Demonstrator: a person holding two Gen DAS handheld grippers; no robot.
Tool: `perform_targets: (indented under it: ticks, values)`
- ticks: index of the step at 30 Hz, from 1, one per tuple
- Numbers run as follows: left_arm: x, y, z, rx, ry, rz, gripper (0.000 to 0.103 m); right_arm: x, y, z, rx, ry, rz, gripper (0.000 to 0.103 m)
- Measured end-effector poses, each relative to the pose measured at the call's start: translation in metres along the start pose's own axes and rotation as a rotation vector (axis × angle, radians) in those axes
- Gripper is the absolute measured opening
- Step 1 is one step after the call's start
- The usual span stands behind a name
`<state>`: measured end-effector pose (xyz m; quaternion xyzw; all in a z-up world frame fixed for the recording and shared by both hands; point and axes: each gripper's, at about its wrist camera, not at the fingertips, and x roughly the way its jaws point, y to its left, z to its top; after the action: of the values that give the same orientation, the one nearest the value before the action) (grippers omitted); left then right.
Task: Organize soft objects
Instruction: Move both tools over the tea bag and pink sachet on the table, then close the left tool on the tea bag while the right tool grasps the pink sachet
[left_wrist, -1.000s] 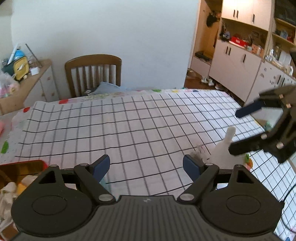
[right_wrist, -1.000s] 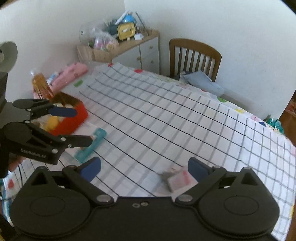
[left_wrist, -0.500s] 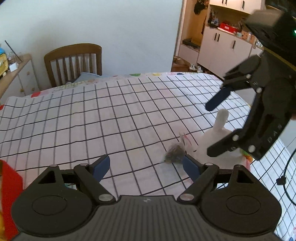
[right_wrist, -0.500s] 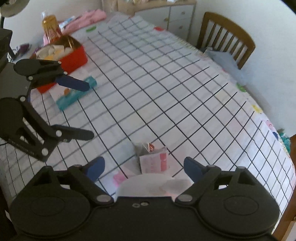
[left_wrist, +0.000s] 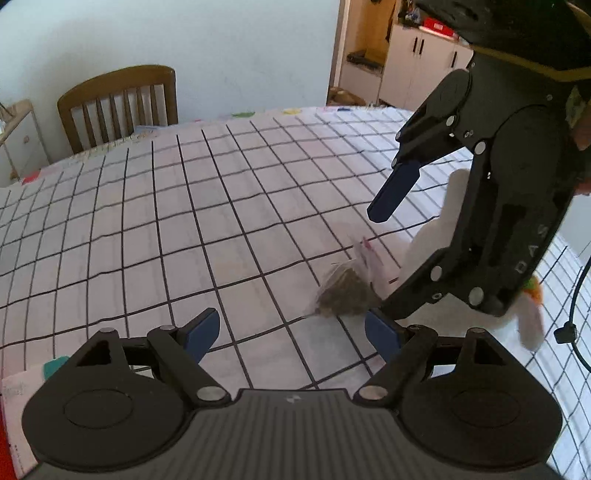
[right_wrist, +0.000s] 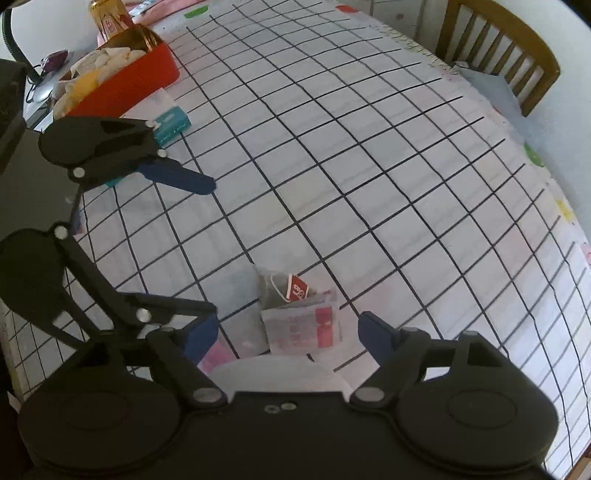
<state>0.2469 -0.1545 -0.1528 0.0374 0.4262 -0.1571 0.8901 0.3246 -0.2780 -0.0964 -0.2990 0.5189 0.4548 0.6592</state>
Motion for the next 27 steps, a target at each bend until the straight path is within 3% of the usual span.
perform_targets:
  ticks: [5,9,11,12,16,20,27]
  values:
    - [0.015,0.005,0.0,-0.01,0.014,-0.021,0.086,0.015,-0.007,0.004,-0.018,0.034,0.026,0.08]
    - [0.024,0.008,0.004,-0.016,0.017,-0.037,0.086,0.024,-0.01,0.005,-0.027,0.044,0.039,0.072]
    - [0.027,0.007,0.005,-0.001,0.015,-0.044,0.085,0.025,-0.013,0.005,-0.029,0.049,0.056,0.064]
    - [0.026,0.007,0.005,0.006,0.01,-0.05,0.085,0.025,-0.014,0.005,-0.033,0.055,0.066,0.053]
    - [0.032,0.005,0.008,0.023,0.001,-0.065,0.085,0.025,-0.017,0.001,-0.039,0.059,0.085,0.043]
    - [0.038,0.005,0.01,0.033,-0.001,-0.08,0.078,0.021,-0.018,-0.002,-0.045,0.038,0.089,0.04]
    - [0.042,-0.01,0.01,0.087,-0.014,-0.135,0.077,0.002,-0.038,-0.005,0.014,-0.043,0.059,0.038]
